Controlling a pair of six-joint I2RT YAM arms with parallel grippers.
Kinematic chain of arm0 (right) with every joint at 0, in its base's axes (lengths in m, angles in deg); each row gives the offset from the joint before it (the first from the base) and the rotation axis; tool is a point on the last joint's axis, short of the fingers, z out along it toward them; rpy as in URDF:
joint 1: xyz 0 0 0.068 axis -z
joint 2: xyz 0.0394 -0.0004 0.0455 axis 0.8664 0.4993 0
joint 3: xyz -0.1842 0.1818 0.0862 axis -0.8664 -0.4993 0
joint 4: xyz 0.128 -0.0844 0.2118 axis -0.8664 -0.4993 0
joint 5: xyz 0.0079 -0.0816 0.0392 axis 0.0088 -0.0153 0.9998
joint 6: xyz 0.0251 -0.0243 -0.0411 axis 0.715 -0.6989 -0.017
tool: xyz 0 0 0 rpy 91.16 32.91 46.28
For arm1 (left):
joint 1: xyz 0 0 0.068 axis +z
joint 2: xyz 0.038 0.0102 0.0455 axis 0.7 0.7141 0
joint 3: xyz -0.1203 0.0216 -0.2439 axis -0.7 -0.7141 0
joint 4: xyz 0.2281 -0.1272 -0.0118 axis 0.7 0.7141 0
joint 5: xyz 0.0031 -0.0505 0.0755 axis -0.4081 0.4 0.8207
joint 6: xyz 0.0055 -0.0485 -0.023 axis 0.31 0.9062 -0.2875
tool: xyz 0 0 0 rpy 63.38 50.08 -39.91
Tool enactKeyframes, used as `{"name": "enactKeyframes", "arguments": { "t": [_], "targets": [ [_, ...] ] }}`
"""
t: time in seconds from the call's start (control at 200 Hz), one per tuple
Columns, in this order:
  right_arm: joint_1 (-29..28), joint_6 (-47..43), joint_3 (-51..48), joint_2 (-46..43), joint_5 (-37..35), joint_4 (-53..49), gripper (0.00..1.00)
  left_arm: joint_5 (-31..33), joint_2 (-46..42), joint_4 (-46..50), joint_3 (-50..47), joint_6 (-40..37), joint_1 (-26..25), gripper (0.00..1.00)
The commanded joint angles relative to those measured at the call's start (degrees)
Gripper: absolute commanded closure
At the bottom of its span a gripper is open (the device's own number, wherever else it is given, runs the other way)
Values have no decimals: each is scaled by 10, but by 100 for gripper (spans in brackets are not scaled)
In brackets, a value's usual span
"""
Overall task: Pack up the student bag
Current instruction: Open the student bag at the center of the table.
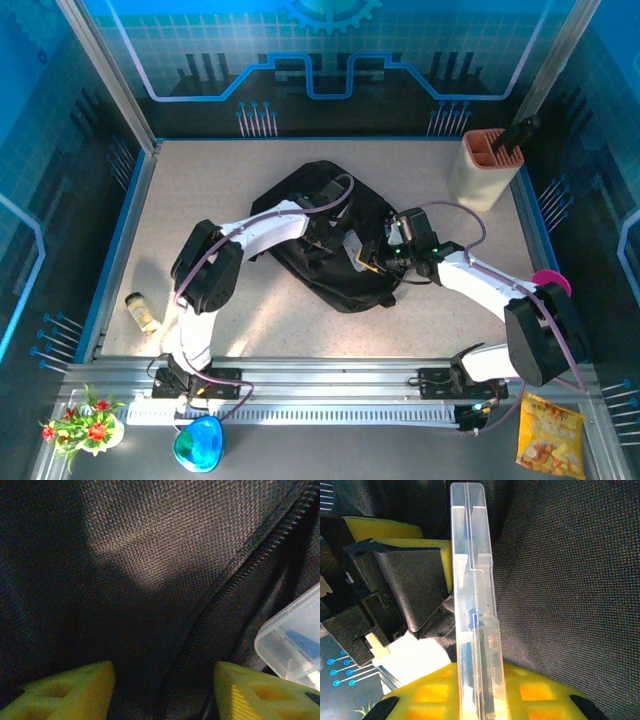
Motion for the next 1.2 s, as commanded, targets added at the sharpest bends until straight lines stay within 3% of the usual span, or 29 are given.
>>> {"name": "enactKeyframes", "arguments": {
  "t": [0.0, 0.2, 0.49, 0.82, 1.196],
  "targets": [
    [9, 14, -24, 9, -29, -61, 86, 74, 46, 62, 10, -10, 1, 49],
    [9, 13, -24, 9, -29, -63, 86, 83, 51, 58, 19, 0, 2, 73],
    [9, 5, -11, 21, 19, -53, 85, 66, -29, -2, -18, 5, 2, 88],
    [7, 20, 23, 61, 95, 0, 83, -13, -112, -87, -91, -17, 2, 90],
    [11, 27, 110, 154, 125, 62, 83, -29, -144, -103, -116, -18, 2, 87]
  ]
}}
